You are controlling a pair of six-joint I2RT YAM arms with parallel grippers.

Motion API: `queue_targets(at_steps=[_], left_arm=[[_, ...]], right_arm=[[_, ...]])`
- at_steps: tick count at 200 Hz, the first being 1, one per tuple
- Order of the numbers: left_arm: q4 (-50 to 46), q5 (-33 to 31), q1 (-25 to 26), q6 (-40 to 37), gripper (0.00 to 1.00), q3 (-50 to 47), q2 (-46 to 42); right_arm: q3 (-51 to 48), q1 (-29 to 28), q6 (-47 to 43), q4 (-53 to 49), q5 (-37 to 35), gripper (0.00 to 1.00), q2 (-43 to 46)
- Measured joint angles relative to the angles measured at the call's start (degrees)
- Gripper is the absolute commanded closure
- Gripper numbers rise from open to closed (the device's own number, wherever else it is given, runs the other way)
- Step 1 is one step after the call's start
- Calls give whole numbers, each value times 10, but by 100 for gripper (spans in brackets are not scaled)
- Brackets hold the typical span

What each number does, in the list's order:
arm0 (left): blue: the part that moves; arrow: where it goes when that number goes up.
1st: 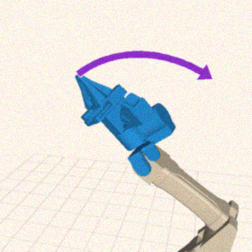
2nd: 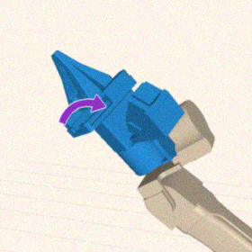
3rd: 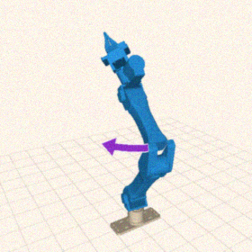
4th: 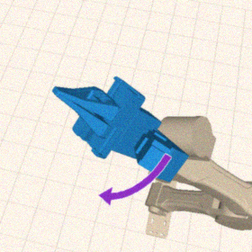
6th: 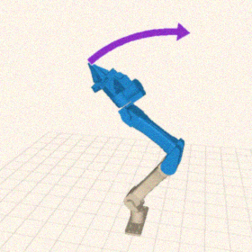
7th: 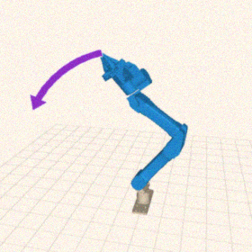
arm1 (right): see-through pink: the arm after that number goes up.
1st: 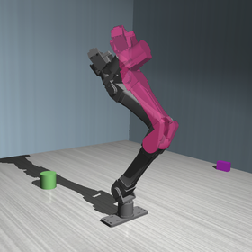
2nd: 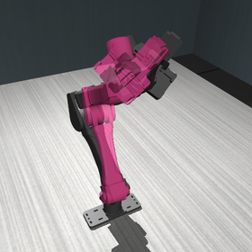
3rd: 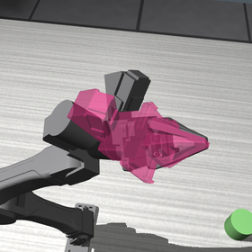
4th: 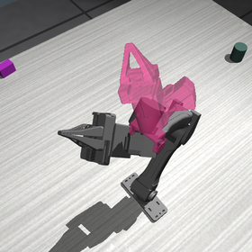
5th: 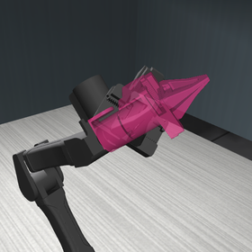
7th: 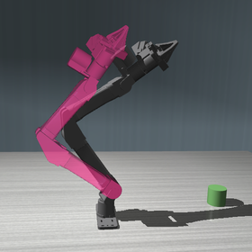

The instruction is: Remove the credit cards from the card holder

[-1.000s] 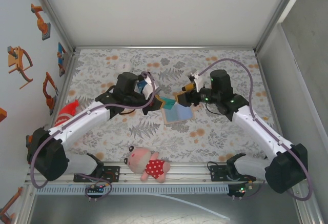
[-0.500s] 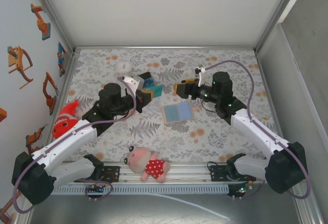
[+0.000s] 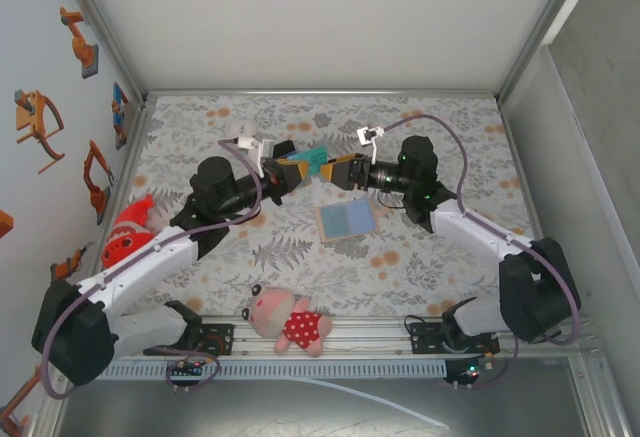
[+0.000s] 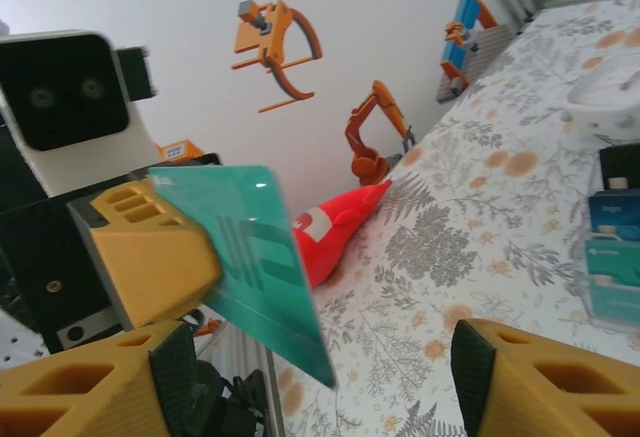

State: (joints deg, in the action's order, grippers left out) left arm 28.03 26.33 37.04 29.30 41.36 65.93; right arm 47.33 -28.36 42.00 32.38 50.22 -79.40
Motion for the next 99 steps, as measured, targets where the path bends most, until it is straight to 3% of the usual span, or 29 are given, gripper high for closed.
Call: queue_targets(at_steps=[19, 55, 64, 99], left_arm=[[20, 20, 0, 17, 100, 0, 17], [58, 46, 0, 42, 99, 0, 38], [60, 47, -1, 47, 92, 0, 39], [54, 50, -10, 49, 53, 0, 38]], right_arm=[[10, -5, 5, 5, 13, 48, -8], [25, -11, 7, 21, 29, 91, -16], [26, -10, 12, 23, 33, 100, -17], [28, -11, 6, 29, 44, 100, -14]])
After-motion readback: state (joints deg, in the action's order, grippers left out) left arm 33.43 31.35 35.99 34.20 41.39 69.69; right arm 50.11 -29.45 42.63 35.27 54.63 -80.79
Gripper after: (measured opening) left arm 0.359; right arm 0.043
